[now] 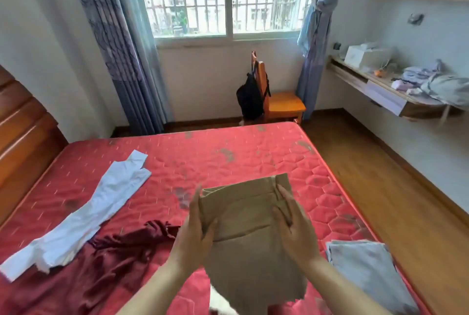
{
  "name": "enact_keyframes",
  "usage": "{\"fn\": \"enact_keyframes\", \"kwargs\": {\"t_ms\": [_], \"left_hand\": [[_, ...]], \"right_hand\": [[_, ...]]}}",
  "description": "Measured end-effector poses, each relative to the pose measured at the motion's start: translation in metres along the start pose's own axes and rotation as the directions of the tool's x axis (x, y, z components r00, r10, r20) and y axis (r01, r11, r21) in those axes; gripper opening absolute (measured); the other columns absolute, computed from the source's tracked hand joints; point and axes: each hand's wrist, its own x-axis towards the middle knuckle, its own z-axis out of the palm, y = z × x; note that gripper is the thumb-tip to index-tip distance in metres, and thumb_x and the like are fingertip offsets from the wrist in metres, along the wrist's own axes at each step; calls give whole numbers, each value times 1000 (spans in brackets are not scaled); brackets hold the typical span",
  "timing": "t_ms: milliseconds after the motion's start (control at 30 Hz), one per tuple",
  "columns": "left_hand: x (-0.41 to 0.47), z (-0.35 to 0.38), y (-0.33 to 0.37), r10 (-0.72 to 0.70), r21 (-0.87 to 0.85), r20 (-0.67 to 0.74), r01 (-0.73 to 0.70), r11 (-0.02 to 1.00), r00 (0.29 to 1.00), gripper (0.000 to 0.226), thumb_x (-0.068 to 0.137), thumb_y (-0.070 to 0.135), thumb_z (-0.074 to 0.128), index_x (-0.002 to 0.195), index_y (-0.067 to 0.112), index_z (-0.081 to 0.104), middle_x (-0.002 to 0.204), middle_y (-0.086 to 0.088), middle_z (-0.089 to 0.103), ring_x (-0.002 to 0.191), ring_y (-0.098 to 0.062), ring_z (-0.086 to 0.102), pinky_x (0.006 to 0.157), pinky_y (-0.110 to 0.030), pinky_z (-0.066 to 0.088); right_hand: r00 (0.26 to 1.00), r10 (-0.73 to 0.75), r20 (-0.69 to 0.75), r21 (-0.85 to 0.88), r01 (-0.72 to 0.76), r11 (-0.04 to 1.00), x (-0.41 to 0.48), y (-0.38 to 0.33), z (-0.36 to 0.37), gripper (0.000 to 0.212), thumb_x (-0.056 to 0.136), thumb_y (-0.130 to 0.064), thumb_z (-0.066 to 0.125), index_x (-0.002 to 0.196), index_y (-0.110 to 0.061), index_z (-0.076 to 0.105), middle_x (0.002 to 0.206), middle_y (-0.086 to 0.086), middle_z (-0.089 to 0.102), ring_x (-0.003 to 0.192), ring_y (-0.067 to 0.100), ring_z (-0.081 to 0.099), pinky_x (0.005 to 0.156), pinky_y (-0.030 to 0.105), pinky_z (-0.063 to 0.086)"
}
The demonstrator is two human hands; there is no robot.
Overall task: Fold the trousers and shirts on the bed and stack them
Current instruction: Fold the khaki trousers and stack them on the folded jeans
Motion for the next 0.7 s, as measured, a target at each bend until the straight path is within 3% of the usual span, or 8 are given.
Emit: {"fn": "enact_keyframes", "kwargs": {"t_ms": [67, 200, 267, 333, 433, 533, 600, 700], "left_hand": [[-14, 8, -20, -83, 19, 67, 82, 996, 994, 84, 87, 2, 58, 142, 44, 10, 122, 17, 51, 109, -6, 55, 89, -16, 39], [-12, 14, -44, -167, 24, 86, 165, 986, 982, 83, 86, 6, 62, 139, 48, 15, 114, 27, 51, 97, 17, 53, 77, 4, 34], [9, 13, -52, -211, 41, 94, 208, 977, 973, 83, 85, 9, 64, 136, 52, 16, 112, 24, 55, 96, 8, 58, 77, -2, 38], [52, 14, -61, -243, 54, 90, 239, 970, 966, 81, 84, 10, 65, 138, 48, 20, 113, 14, 60, 101, -9, 62, 82, -18, 44], [147, 22, -73, -233, 95, -41, 236, 967, 972, 82, 84, 14, 66, 147, 32, 16, 119, -2, 62, 104, -23, 62, 84, -30, 45], [215, 45, -92, -221, 111, -144, 238, 965, 965, 92, 84, 23, 67, 149, 27, 1, 137, -11, 48, 122, -26, 49, 94, -31, 39], [218, 73, -117, -227, 145, -108, 241, 960, 968, 94, 84, 27, 67, 149, 29, -1, 141, -10, 43, 127, -23, 44, 94, -28, 35], [168, 118, -167, -298, 196, 23, 288, 937, 954, 89, 83, 29, 67, 149, 30, 7, 136, -6, 46, 123, -19, 46, 90, -26, 35]], "right_hand": [[999, 52, 15, -17, -52, 999, -16, 21, 8, 51, 89, -9, 60, 128, -39, 45, 130, -7, 54, 112, -16, 48, 91, 1, 34], [990, 119, 73, -53, -116, 992, -17, 46, 20, 56, 89, -15, 62, 127, -51, 43, 128, -20, 52, 116, -12, 48, 91, 2, 34], [984, 133, 118, -46, -128, 991, 6, 55, 24, 56, 88, -18, 63, 126, -53, 43, 128, -23, 51, 117, -11, 47, 93, 4, 34], [977, 136, 161, -58, -128, 990, 55, 65, 30, 55, 87, -18, 64, 127, -50, 43, 128, -22, 52, 121, -5, 47, 100, 16, 37], [982, 120, 148, -158, -96, 983, 158, 81, 46, 55, 90, -20, 60, 138, -35, 38, 131, 0, 50, 122, 13, 46, 101, 26, 35], [990, 120, 72, -294, -94, 951, 224, 108, 69, 64, 91, -27, 58, 146, -23, 26, 139, 13, 33, 128, 24, 38, 101, 28, 30], [991, 122, 50, -325, -99, 941, 223, 139, 85, 65, 89, -28, 61, 144, -16, 29, 141, 13, 31, 131, 25, 34, 104, 24, 25], [969, 193, 155, -306, -139, 942, 171, 196, 99, 63, 87, -23, 64, 141, -9, 35, 138, 13, 37, 130, 21, 35, 106, 20, 23]]}}
